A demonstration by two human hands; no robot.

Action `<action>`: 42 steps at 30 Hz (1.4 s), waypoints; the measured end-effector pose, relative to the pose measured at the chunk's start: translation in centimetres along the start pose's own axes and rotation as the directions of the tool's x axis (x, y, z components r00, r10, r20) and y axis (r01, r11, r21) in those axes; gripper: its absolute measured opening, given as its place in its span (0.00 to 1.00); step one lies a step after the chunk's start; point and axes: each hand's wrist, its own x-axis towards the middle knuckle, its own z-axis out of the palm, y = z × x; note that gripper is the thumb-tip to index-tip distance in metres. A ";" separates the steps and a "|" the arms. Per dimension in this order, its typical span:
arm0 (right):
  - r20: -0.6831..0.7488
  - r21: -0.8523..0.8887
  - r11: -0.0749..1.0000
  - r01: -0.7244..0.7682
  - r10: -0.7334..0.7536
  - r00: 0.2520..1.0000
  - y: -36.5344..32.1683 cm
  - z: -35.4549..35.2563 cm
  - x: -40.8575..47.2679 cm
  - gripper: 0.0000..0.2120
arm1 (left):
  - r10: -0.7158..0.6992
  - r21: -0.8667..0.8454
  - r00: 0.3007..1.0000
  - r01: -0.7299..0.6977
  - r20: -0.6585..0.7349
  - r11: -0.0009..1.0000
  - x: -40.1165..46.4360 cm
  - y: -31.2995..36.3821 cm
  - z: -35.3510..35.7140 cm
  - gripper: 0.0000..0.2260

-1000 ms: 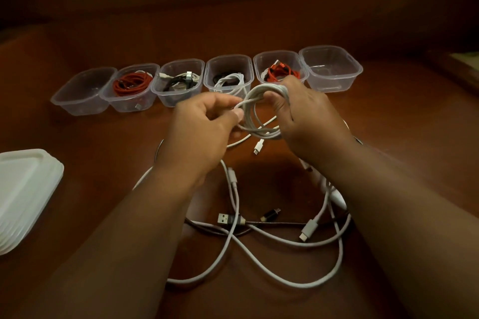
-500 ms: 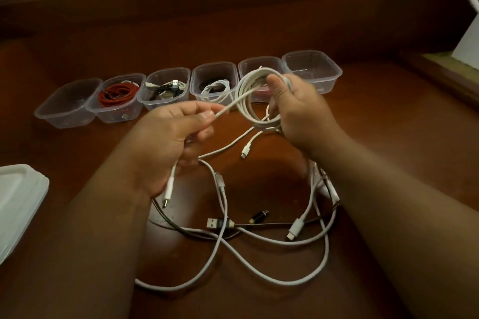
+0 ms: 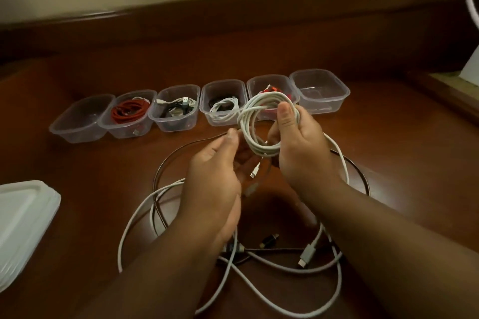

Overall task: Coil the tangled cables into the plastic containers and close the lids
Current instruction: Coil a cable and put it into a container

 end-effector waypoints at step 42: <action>0.192 0.325 0.844 -0.427 0.383 0.903 -0.1 -0.8 1.9 0.14 | 0.193 0.653 0.980 -0.180 0.052 0.735 3.0 0.7 -3.5 0.01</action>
